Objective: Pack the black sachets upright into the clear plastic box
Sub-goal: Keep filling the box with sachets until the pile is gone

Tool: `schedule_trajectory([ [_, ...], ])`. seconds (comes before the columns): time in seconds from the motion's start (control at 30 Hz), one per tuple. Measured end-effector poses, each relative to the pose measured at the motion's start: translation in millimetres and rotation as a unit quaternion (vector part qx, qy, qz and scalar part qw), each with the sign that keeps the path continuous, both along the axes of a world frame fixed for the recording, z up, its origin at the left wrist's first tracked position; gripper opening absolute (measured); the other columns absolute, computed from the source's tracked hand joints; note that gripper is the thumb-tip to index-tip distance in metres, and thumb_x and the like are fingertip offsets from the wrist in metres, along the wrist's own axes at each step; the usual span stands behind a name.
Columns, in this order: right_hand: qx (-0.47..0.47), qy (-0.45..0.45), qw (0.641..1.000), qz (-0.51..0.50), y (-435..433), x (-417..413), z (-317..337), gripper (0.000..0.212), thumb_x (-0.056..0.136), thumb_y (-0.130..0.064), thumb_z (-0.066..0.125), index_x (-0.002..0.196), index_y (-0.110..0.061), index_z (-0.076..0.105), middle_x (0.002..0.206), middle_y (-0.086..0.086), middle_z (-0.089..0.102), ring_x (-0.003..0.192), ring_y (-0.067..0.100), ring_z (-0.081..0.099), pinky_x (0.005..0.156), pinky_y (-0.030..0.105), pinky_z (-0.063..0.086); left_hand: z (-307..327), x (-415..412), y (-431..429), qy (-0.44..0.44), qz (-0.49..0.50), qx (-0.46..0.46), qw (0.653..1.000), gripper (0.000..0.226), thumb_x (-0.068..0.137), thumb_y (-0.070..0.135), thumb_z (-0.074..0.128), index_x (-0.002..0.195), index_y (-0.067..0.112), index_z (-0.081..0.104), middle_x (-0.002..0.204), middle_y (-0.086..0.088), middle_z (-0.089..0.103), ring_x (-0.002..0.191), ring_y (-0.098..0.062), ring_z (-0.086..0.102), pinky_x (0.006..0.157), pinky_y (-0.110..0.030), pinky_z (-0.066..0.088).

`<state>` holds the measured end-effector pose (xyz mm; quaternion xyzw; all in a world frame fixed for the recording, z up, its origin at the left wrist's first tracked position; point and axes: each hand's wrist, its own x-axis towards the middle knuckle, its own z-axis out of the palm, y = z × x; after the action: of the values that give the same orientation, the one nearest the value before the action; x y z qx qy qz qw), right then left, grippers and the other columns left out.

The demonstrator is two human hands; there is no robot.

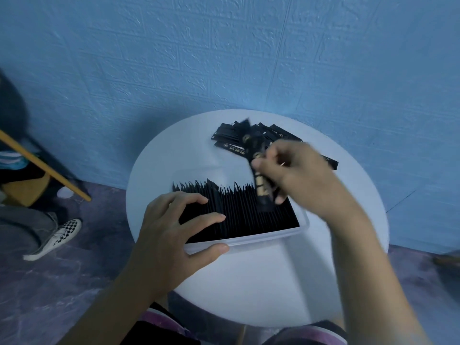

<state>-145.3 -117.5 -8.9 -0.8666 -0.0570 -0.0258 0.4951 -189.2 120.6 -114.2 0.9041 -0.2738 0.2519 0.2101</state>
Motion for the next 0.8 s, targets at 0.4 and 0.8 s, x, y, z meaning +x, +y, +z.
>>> schedule_trajectory([
  [0.4,-0.208,0.062,0.976,0.029,41.8,-8.1,-44.1,0.056,0.091,-0.062,0.056,0.073,-0.009,0.059,0.061,0.005,0.067,0.06,0.02,0.063,0.062,0.035,0.052,1.1,1.3,2.1,0.004,0.0,0.018,1.0,0.049,0.085,0.064,0.059,0.117,0.031,0.074,0.124,0.002,0.062,0.114,-0.028,0.056,0.098,-0.05,0.042],
  [0.8,0.025,0.199,0.969,0.143,33.3,8.5,-40.9,0.064,0.097,-0.021,0.066,0.153,-0.024,0.035,0.076,0.008,0.061,0.051,0.016,0.059,0.048,0.025,0.051,1.4,1.7,4.0,-0.04,-0.021,0.032,0.998,0.05,0.09,0.064,0.058,0.124,0.03,0.07,0.128,0.005,0.064,0.114,-0.028,0.056,0.096,-0.051,0.044],
])
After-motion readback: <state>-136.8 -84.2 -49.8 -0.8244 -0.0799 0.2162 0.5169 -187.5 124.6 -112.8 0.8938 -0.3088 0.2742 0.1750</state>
